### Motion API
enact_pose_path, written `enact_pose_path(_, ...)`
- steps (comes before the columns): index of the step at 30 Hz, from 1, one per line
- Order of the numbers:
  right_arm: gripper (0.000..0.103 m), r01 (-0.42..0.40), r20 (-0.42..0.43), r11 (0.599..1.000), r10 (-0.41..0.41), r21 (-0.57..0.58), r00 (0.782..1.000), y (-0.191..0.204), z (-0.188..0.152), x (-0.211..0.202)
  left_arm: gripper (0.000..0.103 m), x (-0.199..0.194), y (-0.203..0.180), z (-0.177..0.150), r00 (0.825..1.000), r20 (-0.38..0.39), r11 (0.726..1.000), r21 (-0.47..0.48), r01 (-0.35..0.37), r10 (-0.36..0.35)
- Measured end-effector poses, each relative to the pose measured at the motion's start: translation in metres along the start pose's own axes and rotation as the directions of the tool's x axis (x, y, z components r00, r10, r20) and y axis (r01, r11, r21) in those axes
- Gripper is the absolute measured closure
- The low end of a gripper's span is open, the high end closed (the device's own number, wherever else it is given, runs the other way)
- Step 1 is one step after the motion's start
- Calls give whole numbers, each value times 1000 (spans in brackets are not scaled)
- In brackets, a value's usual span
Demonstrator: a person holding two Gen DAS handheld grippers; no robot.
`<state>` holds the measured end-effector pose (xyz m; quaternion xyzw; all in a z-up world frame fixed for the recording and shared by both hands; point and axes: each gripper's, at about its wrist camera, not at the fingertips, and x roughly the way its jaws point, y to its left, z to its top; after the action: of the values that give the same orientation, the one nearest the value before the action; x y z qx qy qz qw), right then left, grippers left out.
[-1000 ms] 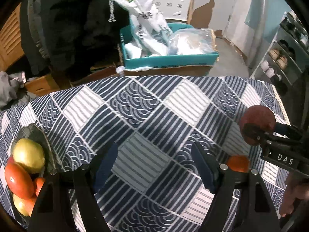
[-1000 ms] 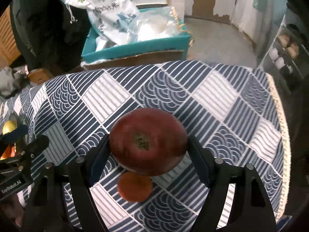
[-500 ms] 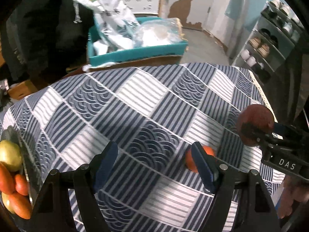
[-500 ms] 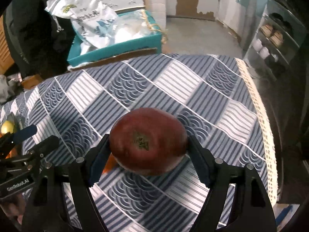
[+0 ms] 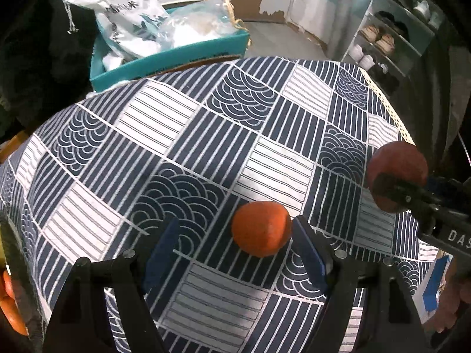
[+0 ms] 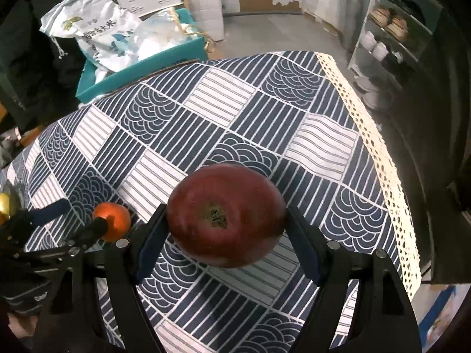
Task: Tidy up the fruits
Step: 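Close the left gripper on the small orange and lift it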
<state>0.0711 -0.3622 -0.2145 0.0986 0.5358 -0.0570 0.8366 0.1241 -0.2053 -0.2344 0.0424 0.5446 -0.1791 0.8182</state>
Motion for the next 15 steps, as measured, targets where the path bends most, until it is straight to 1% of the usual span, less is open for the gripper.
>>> enact_pose_path(6, 25, -9, -5, 1000, 9, 4, 1000, -2, -1, 2, 23, 11, -6, -1, 999, -20, 1000, 6, 28, -28)
enact_pose_path(7, 25, -11, -6, 1000, 11, 1, 1000, -2, -1, 2, 26, 14, -7, -2, 999, -26, 999, 10, 32, -32)
enact_pose_path(8, 25, -10, -8, 1000, 10, 1, 1000, -2, -2, 2, 32, 16, -7, -2, 999, -32, 999, 10, 38, -38)
enact_pose_path(9, 25, -10, -9, 1000, 10, 3, 1000, -2, -1, 3, 37, 18, -7, -3, 998, -40, 999, 7, 43, -43)
enact_pose_path(10, 25, -11, -11, 1000, 11, 6, 1000, -2, -1, 3, 44, 20, -7, -3, 997, -53, 999, 1, 53, -53)
enact_pose_path(11, 25, -14, -11, 1000, 14, 8, 1000, -2, -1, 3, 51, 22, -6, -4, 995, -63, 997, -7, 72, -73)
enact_pose_path(12, 25, -15, -11, 1000, 15, 7, 1000, -1, -1, 4, 55, 22, -6, -4, 994, -65, 996, -14, 93, -93)
enact_pose_path(13, 25, -15, -10, 1000, 15, 4, 1000, -1, -1, 4, 55, 21, -6, -5, 993, -61, 995, -17, 98, -99)
enact_pose_path(15, 25, -16, -8, 1000, 16, -4, 1000, 1, 0, 3, 56, 19, -6, -5, 996, -53, 997, -6, 74, -75)
